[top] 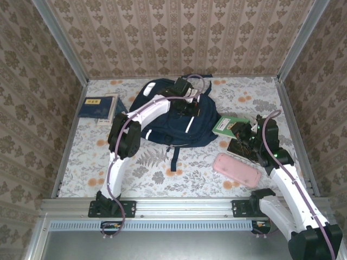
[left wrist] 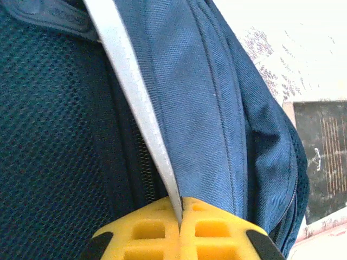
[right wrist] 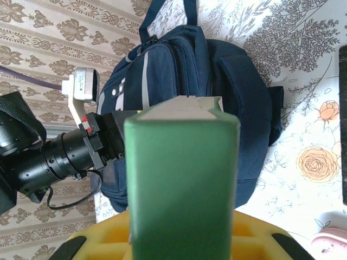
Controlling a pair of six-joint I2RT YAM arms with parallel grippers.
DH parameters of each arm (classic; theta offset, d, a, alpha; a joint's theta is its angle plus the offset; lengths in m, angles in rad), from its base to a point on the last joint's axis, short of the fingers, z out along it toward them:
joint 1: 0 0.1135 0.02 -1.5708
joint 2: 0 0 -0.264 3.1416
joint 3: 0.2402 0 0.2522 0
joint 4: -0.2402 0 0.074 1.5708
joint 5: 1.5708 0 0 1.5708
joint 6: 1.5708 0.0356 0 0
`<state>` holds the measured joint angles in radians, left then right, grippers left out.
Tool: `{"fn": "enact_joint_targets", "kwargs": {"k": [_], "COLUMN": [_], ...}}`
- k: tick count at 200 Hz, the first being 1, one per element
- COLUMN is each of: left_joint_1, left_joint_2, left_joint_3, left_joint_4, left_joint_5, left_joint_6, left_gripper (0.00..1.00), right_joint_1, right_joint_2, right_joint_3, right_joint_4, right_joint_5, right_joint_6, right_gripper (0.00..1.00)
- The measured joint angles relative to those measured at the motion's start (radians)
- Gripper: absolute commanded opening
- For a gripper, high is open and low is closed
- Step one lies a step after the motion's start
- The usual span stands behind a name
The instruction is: Pack the student bag
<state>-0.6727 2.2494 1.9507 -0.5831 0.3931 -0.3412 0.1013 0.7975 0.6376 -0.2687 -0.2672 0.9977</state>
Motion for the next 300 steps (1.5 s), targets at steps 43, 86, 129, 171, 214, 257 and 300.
{"fn": "enact_joint_targets", "kwargs": {"k": [43, 86, 129, 171, 214, 257, 300], "left_joint_1": [0.01, 0.107, 0.234, 0.264, 0.283, 0.31, 0.349], "left_joint_2": [-0.003, -0.09, -0.23, -0.253, -0.262, -0.295, -0.333], "left_joint_3": [0.055, 0.058, 0.039, 0.025, -0.104, -0.227, -0.264], "left_joint_4": [-0.065, -0.079, 0.045, 0.132, 0.349, 0.622, 0.774], "left_joint_5": [0.026, 0.22, 0.442, 0.566, 0.686, 0.749, 0.764], "left_joint_6": [0.029, -0.061, -0.241, -0.348, -0.522, -0.75, -0.898], "left_gripper": [0.0, 0.0, 0.0, 0.0, 0.0, 0.0, 0.0], "right_joint_1": [-0.003, -0.004, -0.005, 0.016, 0.095, 0.134, 0.268], "right_joint_2": [-0.024, -0.066, 0.023, 0.206, 0.406, 0.607, 0.788], "right_joint_3": [0.005, 0.038, 0.047, 0.06, 0.165, 0.268, 0.366], "right_joint_4": [-0.031, -0.071, 0.027, 0.237, 0.404, 0.585, 0.664], "right_joint_5": [0.007, 0.043, -0.01, -0.117, -0.183, -0.253, -0.257], "right_joint_6": [-0.019, -0.062, -0.052, 0.002, 0.023, 0.057, 0.08], "right_gripper": [0.0, 0.0, 0.0, 0.0, 0.0, 0.0, 0.0]}}
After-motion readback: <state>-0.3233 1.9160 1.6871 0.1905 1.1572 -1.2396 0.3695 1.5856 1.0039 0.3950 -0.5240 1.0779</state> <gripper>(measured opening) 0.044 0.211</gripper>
